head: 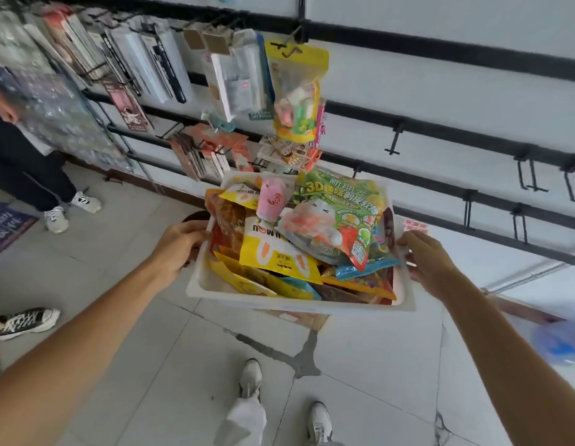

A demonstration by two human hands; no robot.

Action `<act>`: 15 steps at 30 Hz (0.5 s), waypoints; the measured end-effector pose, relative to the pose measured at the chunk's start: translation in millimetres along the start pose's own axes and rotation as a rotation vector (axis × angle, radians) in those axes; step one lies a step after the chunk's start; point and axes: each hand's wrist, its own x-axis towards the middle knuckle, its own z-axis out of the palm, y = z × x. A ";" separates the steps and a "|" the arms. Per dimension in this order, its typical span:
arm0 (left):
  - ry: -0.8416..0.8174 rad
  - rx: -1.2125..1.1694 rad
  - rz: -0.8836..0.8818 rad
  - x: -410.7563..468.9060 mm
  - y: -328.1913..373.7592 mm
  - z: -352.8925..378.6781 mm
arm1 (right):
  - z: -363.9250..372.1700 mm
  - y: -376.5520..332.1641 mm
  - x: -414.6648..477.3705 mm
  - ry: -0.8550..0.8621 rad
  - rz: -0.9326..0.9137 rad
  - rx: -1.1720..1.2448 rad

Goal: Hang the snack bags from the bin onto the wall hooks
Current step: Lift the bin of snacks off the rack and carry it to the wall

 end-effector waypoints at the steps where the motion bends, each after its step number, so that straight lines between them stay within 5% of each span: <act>1: -0.014 0.009 -0.001 16.9 -1.6 -1.0 | 7.0 2.4 8.0 0.023 0.008 -0.007; 15: -0.193 0.102 -0.056 217.4 -91.4 31.4 | 84.6 91.8 150.4 0.255 0.146 -0.033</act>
